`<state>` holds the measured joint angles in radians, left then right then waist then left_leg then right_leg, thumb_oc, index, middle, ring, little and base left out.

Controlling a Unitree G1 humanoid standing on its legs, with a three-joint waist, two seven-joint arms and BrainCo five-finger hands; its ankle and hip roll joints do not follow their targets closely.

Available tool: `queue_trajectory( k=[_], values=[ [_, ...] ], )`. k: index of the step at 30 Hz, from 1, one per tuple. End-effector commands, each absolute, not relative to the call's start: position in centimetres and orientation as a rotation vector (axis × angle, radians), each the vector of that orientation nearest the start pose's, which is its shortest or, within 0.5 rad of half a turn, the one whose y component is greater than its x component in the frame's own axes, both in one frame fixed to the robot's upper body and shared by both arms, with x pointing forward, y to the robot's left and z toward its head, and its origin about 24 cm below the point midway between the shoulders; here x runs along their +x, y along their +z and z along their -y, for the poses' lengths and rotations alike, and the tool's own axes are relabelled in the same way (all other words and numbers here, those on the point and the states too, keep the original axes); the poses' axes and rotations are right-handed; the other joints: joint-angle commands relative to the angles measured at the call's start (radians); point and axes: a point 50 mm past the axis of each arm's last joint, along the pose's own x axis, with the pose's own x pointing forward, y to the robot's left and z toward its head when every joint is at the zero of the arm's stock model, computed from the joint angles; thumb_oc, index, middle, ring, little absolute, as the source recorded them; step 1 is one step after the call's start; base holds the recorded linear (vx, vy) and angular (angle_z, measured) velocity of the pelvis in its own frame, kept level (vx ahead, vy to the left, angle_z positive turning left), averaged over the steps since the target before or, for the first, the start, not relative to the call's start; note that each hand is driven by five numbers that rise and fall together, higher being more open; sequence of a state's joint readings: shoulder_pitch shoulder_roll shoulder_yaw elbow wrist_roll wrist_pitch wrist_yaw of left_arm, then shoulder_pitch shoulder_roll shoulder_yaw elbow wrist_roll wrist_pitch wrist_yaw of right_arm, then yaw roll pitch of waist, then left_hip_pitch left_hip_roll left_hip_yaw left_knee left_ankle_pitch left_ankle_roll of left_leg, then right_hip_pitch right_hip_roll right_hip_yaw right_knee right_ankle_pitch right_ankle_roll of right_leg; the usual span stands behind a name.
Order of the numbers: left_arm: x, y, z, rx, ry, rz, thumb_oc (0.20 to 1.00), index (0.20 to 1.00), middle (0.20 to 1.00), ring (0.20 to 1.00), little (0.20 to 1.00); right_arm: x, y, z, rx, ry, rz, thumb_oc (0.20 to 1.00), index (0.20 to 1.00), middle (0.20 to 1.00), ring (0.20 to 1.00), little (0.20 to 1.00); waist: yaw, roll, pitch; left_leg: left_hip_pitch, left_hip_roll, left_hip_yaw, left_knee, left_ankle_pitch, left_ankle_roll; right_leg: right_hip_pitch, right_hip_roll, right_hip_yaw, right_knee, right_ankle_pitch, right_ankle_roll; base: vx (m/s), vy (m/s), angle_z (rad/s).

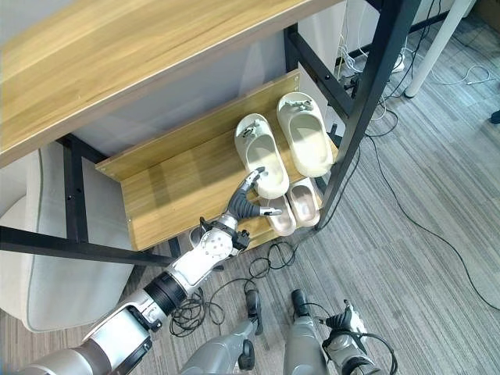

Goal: Arrange the slippers neatly on the shoe rack.

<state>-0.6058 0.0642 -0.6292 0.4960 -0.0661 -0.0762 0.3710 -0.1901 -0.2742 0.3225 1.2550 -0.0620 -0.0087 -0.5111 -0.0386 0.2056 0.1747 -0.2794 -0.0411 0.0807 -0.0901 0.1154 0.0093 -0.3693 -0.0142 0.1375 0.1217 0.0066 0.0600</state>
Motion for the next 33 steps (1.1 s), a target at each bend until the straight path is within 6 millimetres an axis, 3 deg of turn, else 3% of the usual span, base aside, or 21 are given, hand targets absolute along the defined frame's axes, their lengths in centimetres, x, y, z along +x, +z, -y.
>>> queue_trajectory(
  k=[1, 33],
  values=[
    [32.5, 10.0, 1.1, 0.284, -0.333, 0.244, 1.000, 1.000, 1.000, 1.000, 1.000, 16.5, -12.4, 26.2, -0.791, -0.351, -0.907, 1.000, 1.000, 1.000, 1.000, 1.000, -0.001, 0.023, 0.014, -0.058, -0.056, -0.057, 0.053, -0.034, 0.011, -0.015, -0.007, -0.026, 0.037, -0.045, 0.009, 0.00, 0.000, 0.00],
    [31.7, 10.2, 3.5, 0.211, -0.385, 0.228, 1.000, 1.000, 1.000, 1.000, 1.000, 17.0, -12.4, 25.4, -0.768, -0.337, -0.896, 1.000, 1.000, 1.000, 1.000, 1.000, -0.007, -0.004, 0.017, -0.066, -0.055, -0.056, 0.059, -0.035, 0.013, -0.032, -0.002, -0.025, 0.058, -0.047, 0.008, 0.00, 0.000, -0.01]
  ],
)
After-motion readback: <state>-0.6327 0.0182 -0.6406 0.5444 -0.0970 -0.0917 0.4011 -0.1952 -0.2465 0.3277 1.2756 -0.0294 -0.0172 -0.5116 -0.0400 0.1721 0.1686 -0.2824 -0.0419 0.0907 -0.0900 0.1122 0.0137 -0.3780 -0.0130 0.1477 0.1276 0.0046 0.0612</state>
